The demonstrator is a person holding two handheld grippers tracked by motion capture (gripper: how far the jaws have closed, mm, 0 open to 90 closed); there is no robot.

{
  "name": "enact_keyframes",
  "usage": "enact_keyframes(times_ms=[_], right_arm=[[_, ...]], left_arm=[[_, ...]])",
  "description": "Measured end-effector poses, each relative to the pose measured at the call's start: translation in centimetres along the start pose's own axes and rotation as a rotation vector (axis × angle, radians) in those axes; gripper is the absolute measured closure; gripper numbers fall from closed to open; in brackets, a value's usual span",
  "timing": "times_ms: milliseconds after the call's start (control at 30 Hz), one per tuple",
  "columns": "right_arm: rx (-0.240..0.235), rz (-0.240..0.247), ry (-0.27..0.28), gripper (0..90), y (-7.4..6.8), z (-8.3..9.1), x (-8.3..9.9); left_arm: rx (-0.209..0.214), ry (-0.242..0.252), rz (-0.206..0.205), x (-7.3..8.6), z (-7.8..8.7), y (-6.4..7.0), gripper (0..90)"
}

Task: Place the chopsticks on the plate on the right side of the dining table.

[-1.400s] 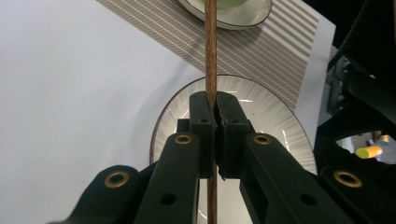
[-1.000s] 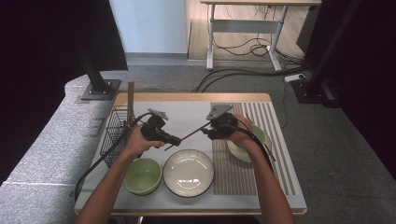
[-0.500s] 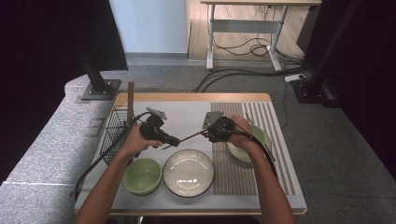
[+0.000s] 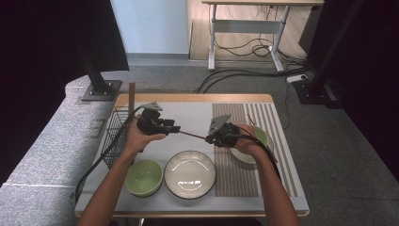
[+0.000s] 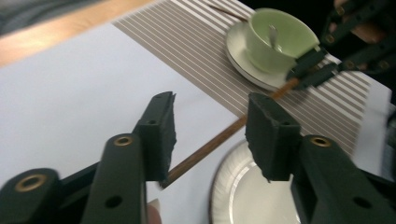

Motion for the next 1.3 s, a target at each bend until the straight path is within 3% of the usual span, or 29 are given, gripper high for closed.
enact_keyframes(times_ms=[233,567,1033,1300], right_arm=[[0.008,-0.085,0.027,84.6,-0.1,0.3,1.0],[0.033,-0.185,0.036,84.6,-0.2,0.9,2.8],[0.089,-0.311,0.122,84.5,-0.5,2.1,4.3],[0.114,-0.401,0.144,84.5,-0.7,2.2,5.1]], left_arm=[[-0.002,0.043,0.024,-0.2,0.5,-0.1,44.2],[-0.006,0.083,0.028,-0.4,1.4,0.5,42.6],[-0.055,0.105,0.012,1.0,3.5,0.8,42.2],[-0.054,0.127,0.035,2.4,4.7,0.8,42.2]])
Point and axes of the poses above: each handheld gripper's, and its own axes: z roughly backward along the jaws, x roughly out of its underside, y roughly to its right, the point moved 8 cm from there along -z, roughly forward along the jaws, and after that the axes turned 8 degrees about z, right-handed, at the moved point
